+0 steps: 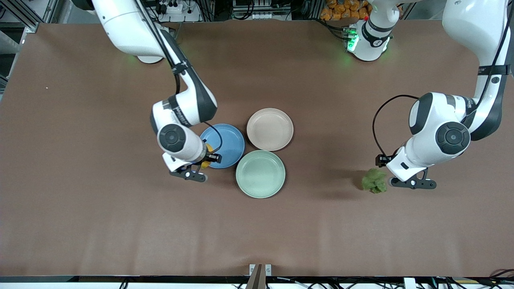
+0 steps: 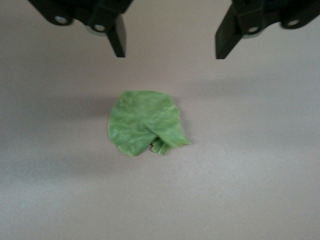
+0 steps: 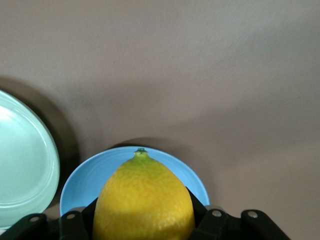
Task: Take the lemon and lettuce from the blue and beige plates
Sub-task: 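Carry the lettuce away from the plates and release it with the left gripper, then lift the lemon off the blue plate with the right gripper while the left gripper withdraws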
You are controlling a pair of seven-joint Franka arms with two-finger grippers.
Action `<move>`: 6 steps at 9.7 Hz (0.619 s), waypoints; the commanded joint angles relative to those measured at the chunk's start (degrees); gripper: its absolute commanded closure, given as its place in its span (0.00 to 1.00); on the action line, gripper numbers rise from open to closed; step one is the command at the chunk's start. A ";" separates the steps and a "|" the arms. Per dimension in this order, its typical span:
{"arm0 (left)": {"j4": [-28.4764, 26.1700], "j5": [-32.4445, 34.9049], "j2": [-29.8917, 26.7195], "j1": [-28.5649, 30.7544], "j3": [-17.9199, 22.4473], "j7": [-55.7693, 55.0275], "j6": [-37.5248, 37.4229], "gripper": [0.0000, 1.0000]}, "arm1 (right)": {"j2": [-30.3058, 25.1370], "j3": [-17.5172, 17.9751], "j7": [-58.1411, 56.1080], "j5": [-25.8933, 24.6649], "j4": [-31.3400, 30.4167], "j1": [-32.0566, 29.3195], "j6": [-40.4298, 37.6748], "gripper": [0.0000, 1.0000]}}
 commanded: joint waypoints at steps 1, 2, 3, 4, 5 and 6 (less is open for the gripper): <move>0.06 -2.61 -3.01 0.55 -0.82 1.70 -4.82 0.00 | -2.17 0.38 -2.02 0.28 1.20 -2.60 -2.08 0.63; -0.11 -6.62 -4.41 0.46 -1.60 1.61 -6.57 0.00 | -2.71 0.38 -5.16 0.28 1.29 -4.09 -3.30 0.63; -2.29 -7.97 -7.21 0.37 -1.61 1.61 -7.03 0.00 | -3.41 0.38 -7.10 0.28 1.29 -5.33 -4.61 0.63; -5.36 -8.85 -10.20 -0.76 -0.82 1.70 -6.94 0.00 | -4.20 0.38 -9.04 0.19 1.29 -6.64 -5.67 0.63; -8.00 -9.04 -12.66 -3.03 1.88 1.70 -6.33 0.00 | -4.81 0.29 -11.58 0.02 1.20 -7.70 -6.72 0.63; -10.20 -10.43 -15.56 -6.36 5.82 1.70 -5.89 0.00 | -5.26 -0.06 -13.78 -1.03 1.20 -8.76 -7.08 0.63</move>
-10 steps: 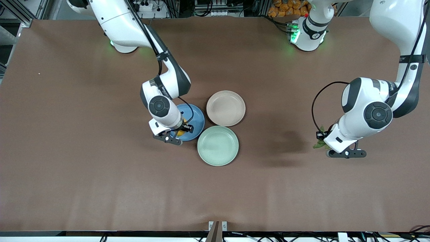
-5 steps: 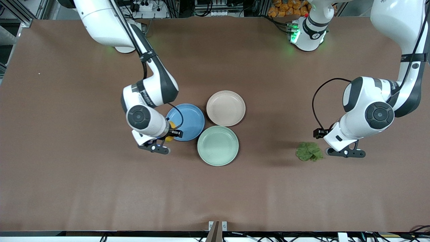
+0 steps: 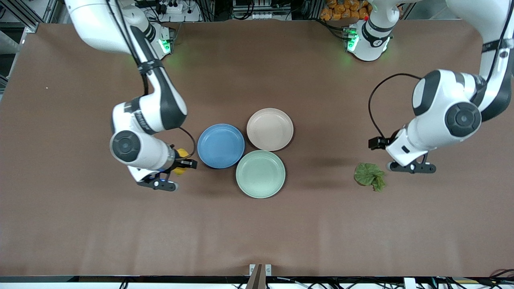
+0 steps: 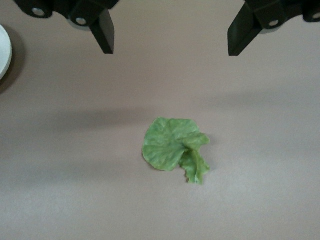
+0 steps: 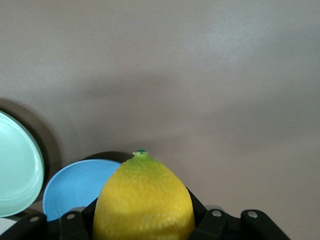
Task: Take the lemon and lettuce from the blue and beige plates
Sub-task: 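Lift the lemon off the blue plate with the right gripper while the left gripper withdraws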
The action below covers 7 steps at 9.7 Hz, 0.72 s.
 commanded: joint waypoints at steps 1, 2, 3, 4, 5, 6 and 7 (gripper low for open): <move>-7.53 -3.58 -8.58 -5.57 7.16 1.65 1.30 0.00 | -2.34 0.21 -4.18 -2.03 -0.39 -2.28 -2.02 0.63; -9.12 -3.59 -10.18 -5.85 7.27 1.65 2.09 0.00 | -2.44 0.20 -5.76 -2.73 -0.39 -3.33 -3.16 0.63; -10.61 -3.59 -11.67 -5.85 7.36 1.56 2.53 0.00 | -2.79 0.12 -7.43 -2.92 -0.39 -4.29 -3.52 0.63; -13.24 -3.59 -14.30 -5.41 7.36 1.65 4.19 0.00 | -3.57 0.20 -9.36 -3.09 -0.91 -6.13 -3.52 0.63; -15.70 -3.59 -16.67 -5.15 7.27 1.65 6.90 0.00 | -4.80 0.38 -12.95 -3.18 -1.18 -8.24 -5.26 0.63; -14.94 -3.59 -16.96 -5.06 7.27 1.56 7.10 0.00 | -5.16 0.38 -15.68 -3.62 -0.92 -9.65 -7.11 0.63; -12.32 -3.67 -16.70 -4.97 7.36 1.30 7.02 0.00 | -5.77 0.38 -17.01 -4.58 -1.18 -10.80 -7.38 0.63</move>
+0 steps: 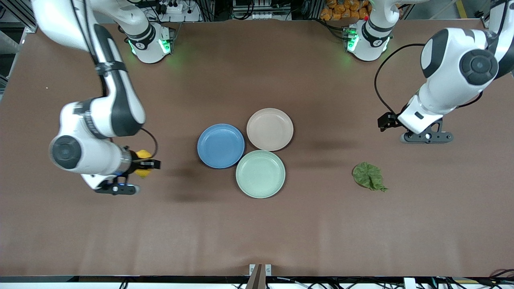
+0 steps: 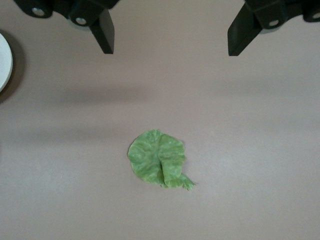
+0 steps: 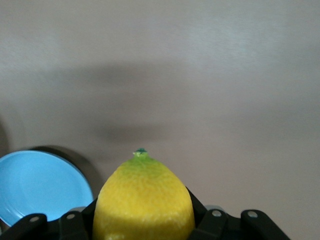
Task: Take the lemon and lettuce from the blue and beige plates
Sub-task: 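Lift the lemon off the blue plate with the right gripper while the left gripper withdraws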
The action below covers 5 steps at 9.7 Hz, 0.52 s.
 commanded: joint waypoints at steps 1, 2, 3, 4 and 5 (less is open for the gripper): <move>2.65 -1.76 -1.80 0.23 0.49 0.95 0.76 0.00 | -2.99 0.91 -3.33 -2.17 -2.25 -2.55 -0.83 0.63; 5.71 -1.76 -1.45 0.23 0.49 1.03 0.50 0.00 | -4.91 0.91 -5.52 -2.96 -4.96 -3.52 0.30 0.63; 8.09 -1.76 -1.27 0.49 0.49 0.86 -0.20 0.00 | -7.10 0.91 -8.41 -3.31 -9.25 -4.74 2.92 0.63; 9.77 -1.32 -1.27 0.41 0.40 0.77 -2.03 0.00 | -9.48 0.91 -11.40 -3.32 -13.99 -6.15 5.99 0.63; 11.96 -1.14 -0.92 0.41 0.40 0.86 -3.53 0.00 | -11.59 0.91 -14.47 -3.32 -18.74 -7.55 9.24 0.63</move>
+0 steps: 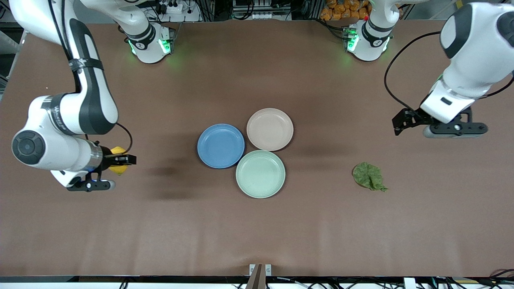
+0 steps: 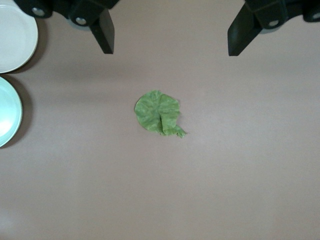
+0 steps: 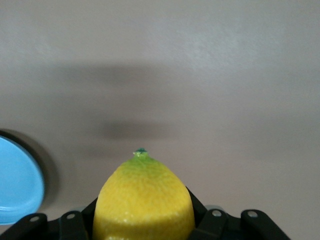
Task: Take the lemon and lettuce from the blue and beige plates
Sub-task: 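Lift the lemon off the blue plate with the right gripper while the left gripper withdraws, then lower the lemon onto the table with the right gripper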
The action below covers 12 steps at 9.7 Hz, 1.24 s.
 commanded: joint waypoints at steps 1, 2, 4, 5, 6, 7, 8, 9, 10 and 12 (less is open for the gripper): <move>5.78 -1.12 0.95 0.07 0.10 1.21 -5.23 0.00 | -7.62 0.98 -5.65 -0.92 -13.13 -3.28 7.17 0.63; 8.07 -1.81 1.30 0.77 0.10 1.65 -8.48 0.00 | -8.59 0.98 -6.54 -0.92 -16.04 -3.99 9.46 0.63; 12.12 -1.73 1.22 1.21 0.10 5.49 -15.42 0.00 | -9.91 0.98 -7.34 -1.01 -21.58 -4.52 15.08 0.63; 14.14 -1.73 1.22 1.22 0.10 6.13 -18.33 0.00 | -10.09 0.98 -7.34 -1.97 -24.13 -4.69 17.98 0.63; 15.73 -1.82 1.22 1.13 0.10 6.05 -20.53 0.00 | -10.01 0.98 -7.34 -2.24 -26.25 -4.78 21.23 0.63; 16.79 -1.99 1.13 1.13 0.10 6.05 -23.08 0.00 | -9.57 0.98 -7.77 -2.42 -27.66 -4.96 23.79 0.64; 17.75 -1.99 1.13 1.13 0.10 6.05 -24.93 0.00 | -8.96 0.98 -8.56 -2.42 -28.02 -5.40 24.77 0.64; 18.72 -2.17 1.13 1.04 0.02 6.05 -25.90 0.00 | -7.82 0.98 -9.61 -2.42 -28.02 -5.83 24.95 0.65; 19.60 -4.08 1.22 1.04 0.10 5.87 -27.39 0.00 | -6.85 0.98 -11.10 -2.42 -28.02 -5.93 25.74 0.65; 21.19 -4.55 1.22 1.13 0.10 5.69 -29.42 0.00 | -3.35 0.98 -11.29 -2.42 -28.55 -5.93 30.64 0.65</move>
